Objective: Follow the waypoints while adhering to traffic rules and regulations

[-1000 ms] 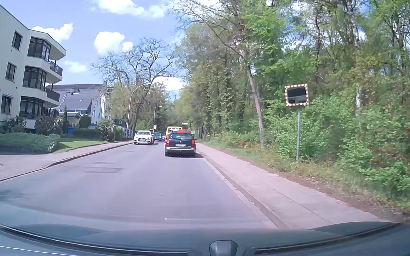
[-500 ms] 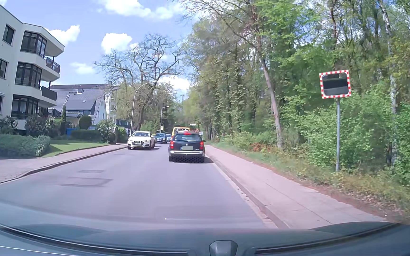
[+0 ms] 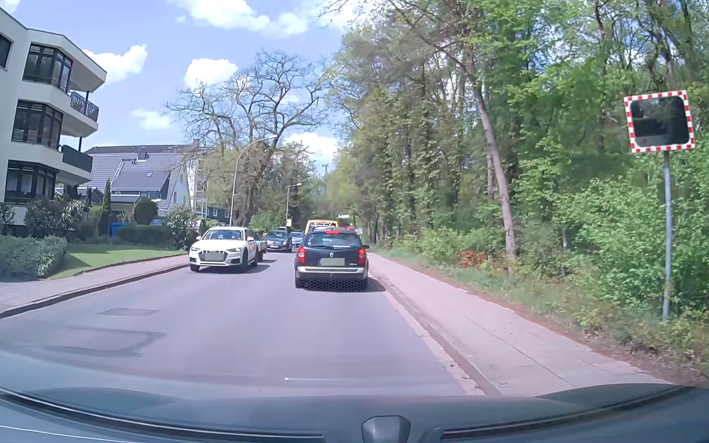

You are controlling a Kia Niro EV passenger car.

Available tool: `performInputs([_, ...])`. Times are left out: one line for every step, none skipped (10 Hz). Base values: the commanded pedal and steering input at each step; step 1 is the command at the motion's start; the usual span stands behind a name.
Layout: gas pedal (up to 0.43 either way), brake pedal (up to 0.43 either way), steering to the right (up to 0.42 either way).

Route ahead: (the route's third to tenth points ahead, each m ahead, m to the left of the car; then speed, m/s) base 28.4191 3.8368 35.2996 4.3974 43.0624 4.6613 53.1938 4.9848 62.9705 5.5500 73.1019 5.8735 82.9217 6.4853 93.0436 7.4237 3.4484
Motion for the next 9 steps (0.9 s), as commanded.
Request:
performInputs([0.000, 0.165, -0.038])
performInputs([0.000, 0.165, -0.036])
performInputs([0.000, 0.159, -0.034])
performInputs([0.000, 0.152, -0.029])
performInputs([0.000, 0.134, -0.024])
performInputs([0.000, 0.116, -0.023])
performInputs([0.000, 0.091, -0.023])
performInputs([0.000, 0.085, -0.023])
performInputs([0.000, 0.085, -0.021])
